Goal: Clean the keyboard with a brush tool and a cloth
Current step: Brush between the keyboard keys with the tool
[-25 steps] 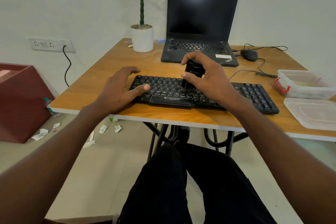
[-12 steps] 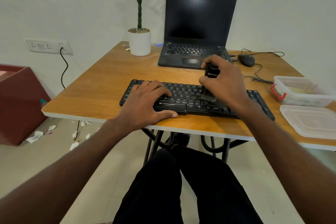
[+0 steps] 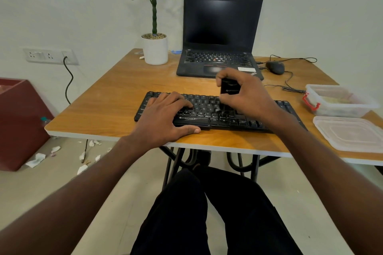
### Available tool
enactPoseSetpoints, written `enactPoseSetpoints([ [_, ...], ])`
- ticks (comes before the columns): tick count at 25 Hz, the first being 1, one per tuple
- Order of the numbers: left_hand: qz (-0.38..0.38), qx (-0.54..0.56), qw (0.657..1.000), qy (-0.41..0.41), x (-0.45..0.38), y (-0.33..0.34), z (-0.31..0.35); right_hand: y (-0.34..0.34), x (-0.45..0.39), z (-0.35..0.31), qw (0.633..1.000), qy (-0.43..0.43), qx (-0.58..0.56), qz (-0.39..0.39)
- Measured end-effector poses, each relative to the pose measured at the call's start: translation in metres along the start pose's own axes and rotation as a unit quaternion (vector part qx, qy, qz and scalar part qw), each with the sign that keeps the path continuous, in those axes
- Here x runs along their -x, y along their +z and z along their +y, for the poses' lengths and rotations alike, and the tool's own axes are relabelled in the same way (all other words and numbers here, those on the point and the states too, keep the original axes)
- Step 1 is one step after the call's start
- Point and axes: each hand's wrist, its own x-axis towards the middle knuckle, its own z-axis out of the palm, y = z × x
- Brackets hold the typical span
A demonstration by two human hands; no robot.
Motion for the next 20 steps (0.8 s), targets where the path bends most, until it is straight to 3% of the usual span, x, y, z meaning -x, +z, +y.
enactPoseSetpoints([
  [3,-0.004,-0.003,1.0,-0.003,0.0,0.0,0.001,-0.012,0.0,0.009,0.997,0.038,0.051,0.034],
  [7,0.0,-0.004,1.0,0.001,0.0,0.0,0.001,-0.016,0.015,0.015,0.998,0.046,-0.023,0.041],
  [11,0.007,0.0,1.0,0.005,0.001,0.0,0.0,-0.02,0.025,0.024,0.989,0.067,0.014,0.128],
  [14,0.009,-0.001,1.0,0.008,0.001,0.001,0.0,-0.023,0.029,0.023,0.993,0.07,-0.03,0.089],
  [20,0.012,0.013,1.0,0.007,0.001,0.0,0.0,-0.022,0.035,0.028,0.99,0.067,-0.096,0.083],
])
